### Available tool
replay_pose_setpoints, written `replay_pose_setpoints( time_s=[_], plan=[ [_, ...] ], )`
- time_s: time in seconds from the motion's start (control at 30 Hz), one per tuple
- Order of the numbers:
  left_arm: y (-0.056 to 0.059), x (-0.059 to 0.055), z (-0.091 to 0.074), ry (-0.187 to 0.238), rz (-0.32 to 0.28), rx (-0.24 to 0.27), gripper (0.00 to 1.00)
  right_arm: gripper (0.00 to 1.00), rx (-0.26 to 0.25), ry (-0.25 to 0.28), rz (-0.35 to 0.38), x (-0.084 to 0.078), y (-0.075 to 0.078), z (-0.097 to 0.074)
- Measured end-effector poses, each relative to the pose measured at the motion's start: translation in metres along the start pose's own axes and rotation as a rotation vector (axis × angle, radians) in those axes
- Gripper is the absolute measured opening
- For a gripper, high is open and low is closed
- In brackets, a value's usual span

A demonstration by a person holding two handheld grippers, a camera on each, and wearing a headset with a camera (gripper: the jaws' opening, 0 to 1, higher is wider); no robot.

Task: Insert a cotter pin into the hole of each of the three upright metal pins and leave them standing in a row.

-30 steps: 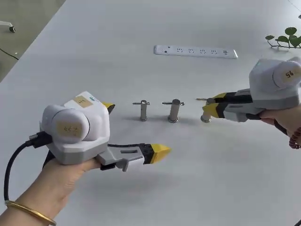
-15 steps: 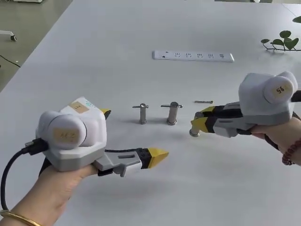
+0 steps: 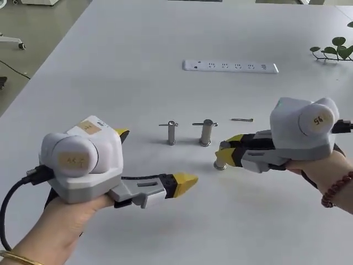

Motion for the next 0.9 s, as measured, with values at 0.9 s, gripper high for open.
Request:
replay_pose_setpoints(
  time_s=[0.9],
  plan=[
    [0.0009, -0.0039, 0.0009, -0.016, 0.005, -0.006, 0.99, 0.09, 0.05, 0.041, -0.022, -0.0085, -0.006, 0.0051]
  ],
)
Point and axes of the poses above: the centre of the closed fingertips' face, and the gripper's own axes: z roughly forward along the fingers, y roughly to its right, x roughly out of its top, the point moved 7 cm from there along -z, roughly backward along the fingers, and after that the axes turned 7 degrees about y, right-handed, at the moved point
